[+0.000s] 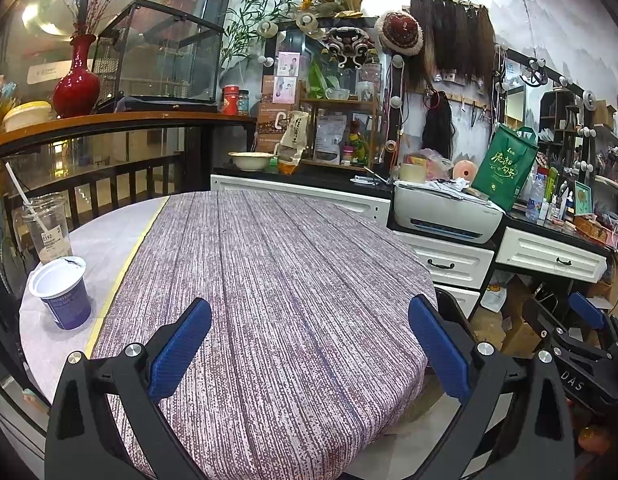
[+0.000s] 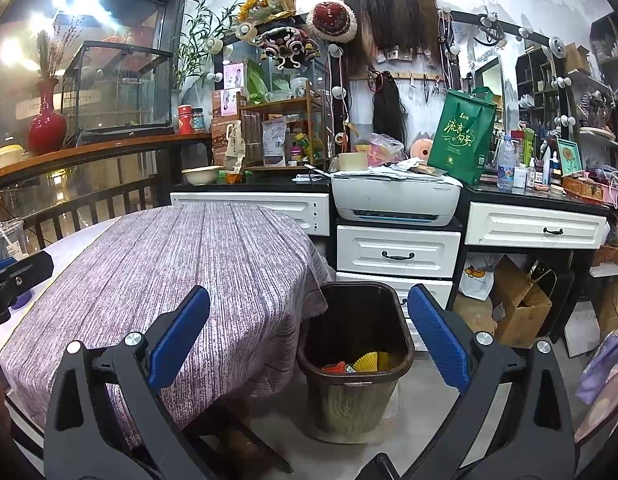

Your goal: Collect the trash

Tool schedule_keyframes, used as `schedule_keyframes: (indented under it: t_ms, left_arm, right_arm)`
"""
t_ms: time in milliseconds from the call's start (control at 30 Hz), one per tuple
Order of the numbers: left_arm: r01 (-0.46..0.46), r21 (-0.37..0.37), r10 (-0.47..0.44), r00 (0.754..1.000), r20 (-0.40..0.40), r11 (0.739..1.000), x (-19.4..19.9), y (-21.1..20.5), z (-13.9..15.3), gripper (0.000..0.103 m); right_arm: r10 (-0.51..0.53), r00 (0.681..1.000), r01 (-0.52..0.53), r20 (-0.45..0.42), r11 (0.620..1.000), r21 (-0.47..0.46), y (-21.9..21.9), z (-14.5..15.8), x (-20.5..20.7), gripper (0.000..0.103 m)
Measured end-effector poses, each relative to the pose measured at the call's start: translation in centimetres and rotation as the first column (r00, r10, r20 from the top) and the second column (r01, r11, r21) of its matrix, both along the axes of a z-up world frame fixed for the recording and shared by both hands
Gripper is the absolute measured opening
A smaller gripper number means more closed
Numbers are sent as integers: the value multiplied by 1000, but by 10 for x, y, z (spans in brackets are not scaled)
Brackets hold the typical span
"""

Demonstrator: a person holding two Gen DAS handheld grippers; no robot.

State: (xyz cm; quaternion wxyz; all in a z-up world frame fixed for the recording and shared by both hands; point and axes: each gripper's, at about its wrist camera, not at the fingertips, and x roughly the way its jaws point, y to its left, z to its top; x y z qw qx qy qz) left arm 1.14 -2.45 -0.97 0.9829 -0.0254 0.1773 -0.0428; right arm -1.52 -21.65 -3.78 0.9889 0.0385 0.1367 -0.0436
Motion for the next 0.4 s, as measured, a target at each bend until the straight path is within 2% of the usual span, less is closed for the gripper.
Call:
schedule_keyframes:
  t_ms: [400]
  left_arm:
    - [-10, 3, 10, 1000, -15, 1000, 3, -2, 0, 97]
  right_arm:
    - [3, 1000, -3, -10, 1000, 4, 0, 0, 2, 97]
